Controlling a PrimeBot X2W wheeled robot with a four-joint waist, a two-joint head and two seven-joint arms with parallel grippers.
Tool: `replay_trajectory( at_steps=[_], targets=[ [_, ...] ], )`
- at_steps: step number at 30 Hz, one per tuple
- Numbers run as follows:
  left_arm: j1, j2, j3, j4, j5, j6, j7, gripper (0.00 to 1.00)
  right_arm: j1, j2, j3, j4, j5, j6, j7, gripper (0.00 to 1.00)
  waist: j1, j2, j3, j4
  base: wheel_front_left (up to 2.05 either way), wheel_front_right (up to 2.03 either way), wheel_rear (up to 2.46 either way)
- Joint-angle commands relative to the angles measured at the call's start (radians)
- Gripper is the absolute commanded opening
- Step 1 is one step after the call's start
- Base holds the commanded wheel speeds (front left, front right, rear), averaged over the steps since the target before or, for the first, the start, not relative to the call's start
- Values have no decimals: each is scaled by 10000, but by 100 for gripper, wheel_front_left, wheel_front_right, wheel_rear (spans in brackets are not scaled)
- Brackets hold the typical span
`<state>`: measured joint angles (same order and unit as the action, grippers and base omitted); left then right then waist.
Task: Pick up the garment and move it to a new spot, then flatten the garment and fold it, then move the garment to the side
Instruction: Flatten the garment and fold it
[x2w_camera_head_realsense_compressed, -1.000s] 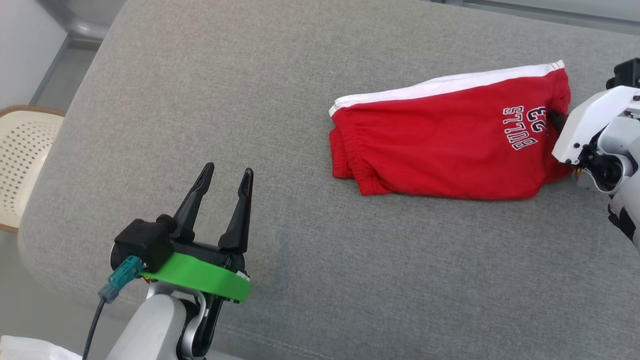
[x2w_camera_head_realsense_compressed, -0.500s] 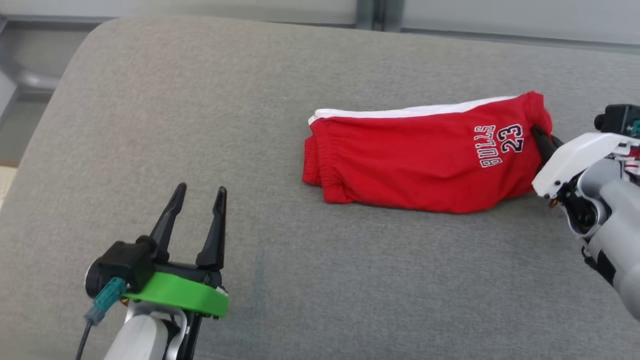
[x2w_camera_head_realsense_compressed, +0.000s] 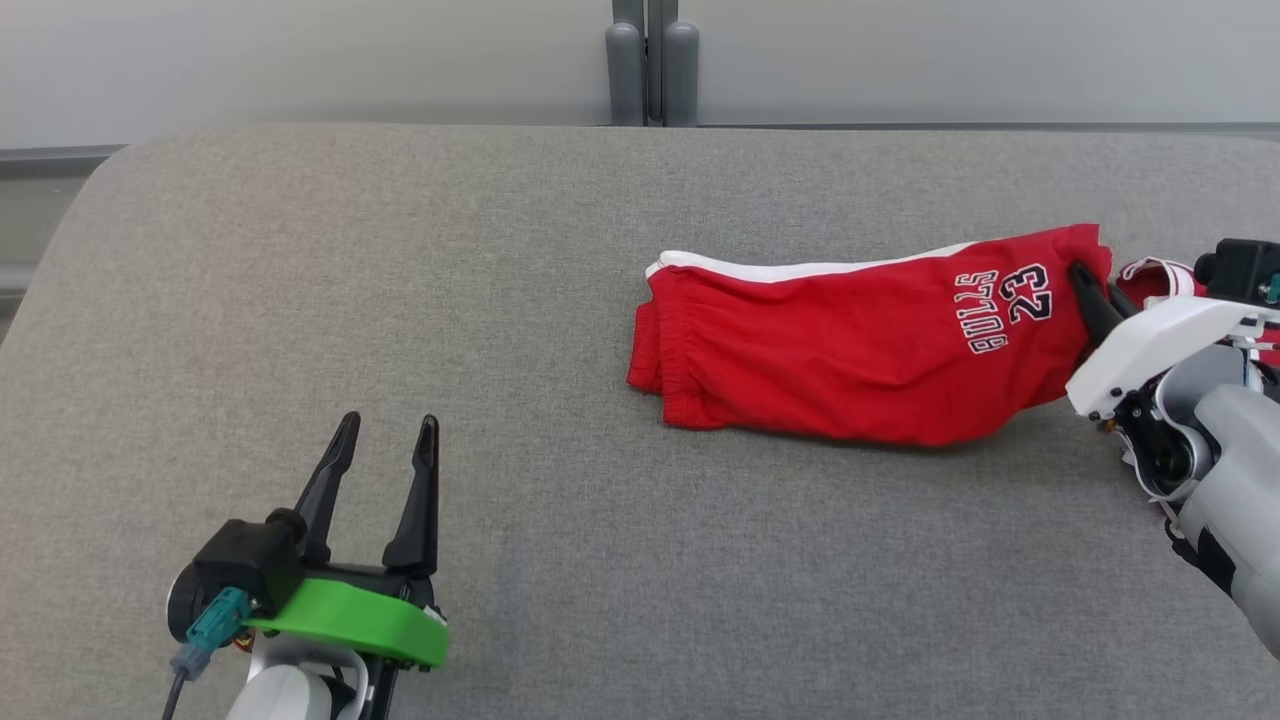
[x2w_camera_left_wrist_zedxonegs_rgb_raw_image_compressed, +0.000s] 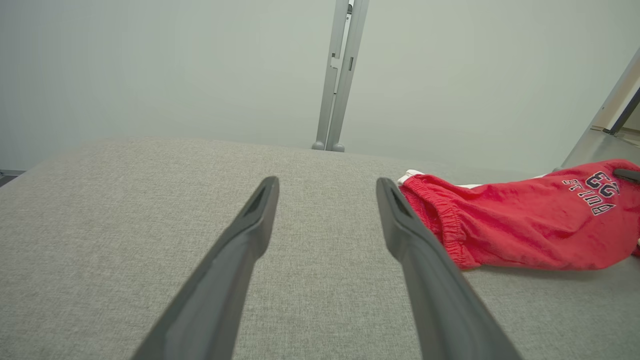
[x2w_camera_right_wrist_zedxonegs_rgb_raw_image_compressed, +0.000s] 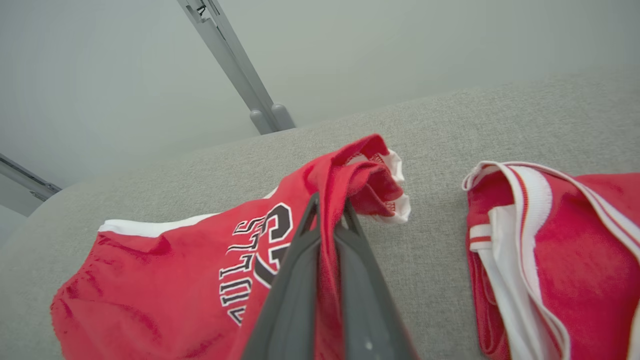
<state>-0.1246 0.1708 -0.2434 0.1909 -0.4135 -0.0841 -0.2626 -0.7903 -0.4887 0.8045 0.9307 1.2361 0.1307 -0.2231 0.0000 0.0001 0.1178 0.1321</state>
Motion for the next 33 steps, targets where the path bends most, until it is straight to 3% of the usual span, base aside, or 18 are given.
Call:
replay_trajectory(
  at_steps=[1, 7, 13, 21, 28, 29, 30, 31, 32, 33],
  targets=[
    [165, -32, 31, 47, 93, -45, -23, 100, -226, 60, 42, -85, -88, 0, -118, 0, 0, -1, -97, 69, 0, 0, 0],
    [247, -142, -38, 256, 132, -120, -23, 100, -800, 664, 645, -118, -565, 0, 116, 0, 0, -1, -285, 477, 0, 0, 0],
    [249, -230, -129, 554, 91, -174, -23, 100, -1170, 1533, 1206, 273, -656, 0, 832, 0, 0, -1, -438, 1321, 0, 0, 0],
    [196, -396, -198, 766, 39, -226, -23, 100, -1528, 2369, 1684, 1511, -787, 0, 1644, 0, 0, -1, -384, 2309, 0, 0, 0],
    [-19, -512, -246, 885, 55, -290, -23, 100, -1803, 2821, 1913, 2316, -842, 0, 2033, 2, 0, -1, -114, 2632, 0, 0, 0],
    [-48, -516, -219, 892, 53, -298, -23, 100, -1801, 2876, 1963, 2397, -851, 0, 2100, 17, 0, -1, -76, 2634, 0, 0, 0],
    [-68, -521, -190, 891, 52, -302, -23, 100, -1831, 2912, 1993, 2429, -886, 0, 2074, 38, 0, -1, -52, 2623, 0, 0, 0],
    [-74, -526, -147, 889, 58, -302, -23, 100, -1881, 2949, 1990, 2431, -873, 0, 1969, 89, 0, -1, -29, 2590, 0, 0, 0],
    [-73, -526, -123, 900, 67, -304, -23, 100, -1886, 3002, 2003, 2422, -856, 0, 1939, 100, 0, -1, -22, 2550, 0, 0, 0],
    [-67, -522, -87, 911, 83, -309, -23, 100, -1866, 3061, 2036, 2365, -856, 0, 1885, 100, 0, -1, -34, 2477, 0, 0, 0]
  ],
)
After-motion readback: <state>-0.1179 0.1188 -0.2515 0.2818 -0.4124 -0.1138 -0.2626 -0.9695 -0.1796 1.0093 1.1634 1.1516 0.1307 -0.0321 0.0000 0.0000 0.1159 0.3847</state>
